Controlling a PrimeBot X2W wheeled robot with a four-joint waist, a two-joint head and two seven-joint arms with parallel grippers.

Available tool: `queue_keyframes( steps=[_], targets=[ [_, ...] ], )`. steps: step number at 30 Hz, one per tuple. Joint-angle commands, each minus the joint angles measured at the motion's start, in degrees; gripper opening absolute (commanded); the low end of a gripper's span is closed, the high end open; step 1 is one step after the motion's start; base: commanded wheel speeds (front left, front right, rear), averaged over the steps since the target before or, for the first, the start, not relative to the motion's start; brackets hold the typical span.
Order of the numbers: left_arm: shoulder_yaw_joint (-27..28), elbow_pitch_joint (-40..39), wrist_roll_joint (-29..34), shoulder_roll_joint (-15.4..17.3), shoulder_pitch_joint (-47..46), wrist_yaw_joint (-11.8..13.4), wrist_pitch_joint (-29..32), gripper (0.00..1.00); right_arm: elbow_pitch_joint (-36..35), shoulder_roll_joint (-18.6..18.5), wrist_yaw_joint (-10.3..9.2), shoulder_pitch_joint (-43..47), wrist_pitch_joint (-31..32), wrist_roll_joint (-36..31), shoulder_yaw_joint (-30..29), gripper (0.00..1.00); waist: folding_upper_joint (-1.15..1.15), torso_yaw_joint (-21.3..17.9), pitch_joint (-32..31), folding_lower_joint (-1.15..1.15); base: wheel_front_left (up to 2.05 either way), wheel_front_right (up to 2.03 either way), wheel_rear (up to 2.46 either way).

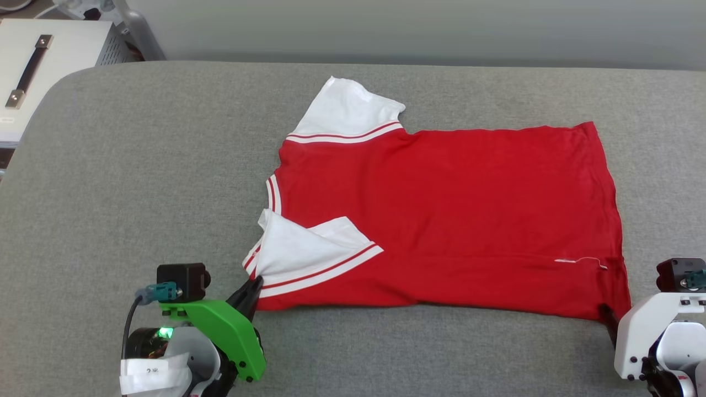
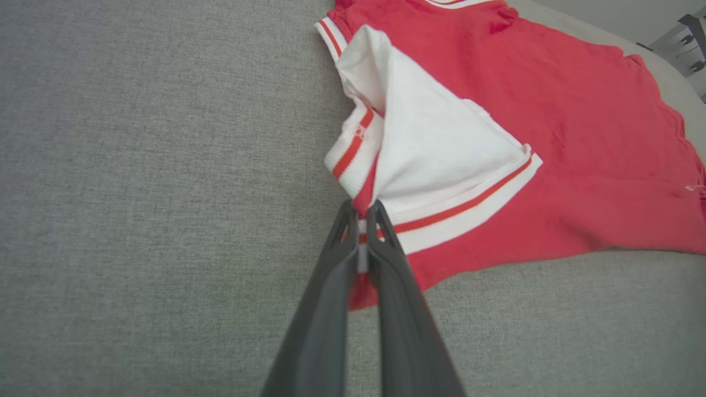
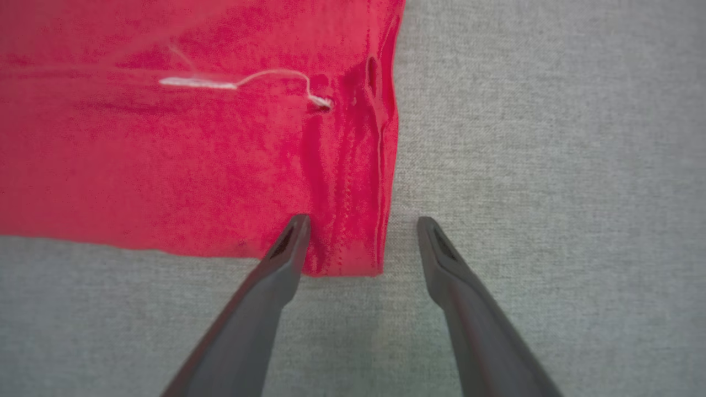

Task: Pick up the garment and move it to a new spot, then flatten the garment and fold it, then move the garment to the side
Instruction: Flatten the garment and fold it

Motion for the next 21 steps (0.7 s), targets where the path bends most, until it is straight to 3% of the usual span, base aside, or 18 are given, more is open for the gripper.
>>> queue_keyframes(
  steps=[1,7,8,9,10,11,21],
  targets=[
    [0.2,-0.5,0.9,0.5,-0.1,0.5,-0.4,0.00,0.9,0.7,-0.05,-1.1,-0.4,-0.8,-0.7,1.00,0.00,0.5,0.5,0.00,0.00,0.00,0.00],
    [-0.1,-1.1,1.3,0.7,-0.5,0.1,-0.4,0.00,3.7,2.0,-0.05,-1.6,1.0,-0.3,-0.1,1.00,0.00,1.0,1.6,0.00,0.00,0.00,0.00],
    [-0.2,-1.0,1.2,0.7,-0.5,0.0,-0.3,0.00,4.0,2.1,-0.05,-1.6,1.3,0.1,0.1,0.85,0.00,1.0,1.7,0.00,0.00,0.00,0.00],
    [-0.3,-0.8,1.2,0.8,-0.5,-0.1,-0.1,0.00,4.4,2.2,-0.05,-1.5,1.7,0.6,0.2,0.39,0.00,1.1,1.8,0.00,0.00,0.00,0.00],
    [-0.5,-0.6,1.2,0.9,-0.6,-0.2,0.2,0.00,4.7,2.2,-0.05,-1.5,2.1,0.9,0.4,0.07,0.00,1.1,1.9,0.00,0.00,0.00,0.00],
    [-0.7,-0.3,1.3,0.9,-0.6,-0.3,0.4,0.00,5.1,2.1,-0.05,-1.5,2.5,1.0,0.5,0.00,0.00,1.0,1.9,0.00,0.00,0.00,0.00],
    [-1.3,2.5,0.2,1.6,1.3,-0.8,1.1,0.00,5.4,-0.4,-0.05,-1.5,2.3,1.5,-0.1,0.00,0.00,-0.2,-1.5,0.00,0.00,0.00,0.00]
  ],
)
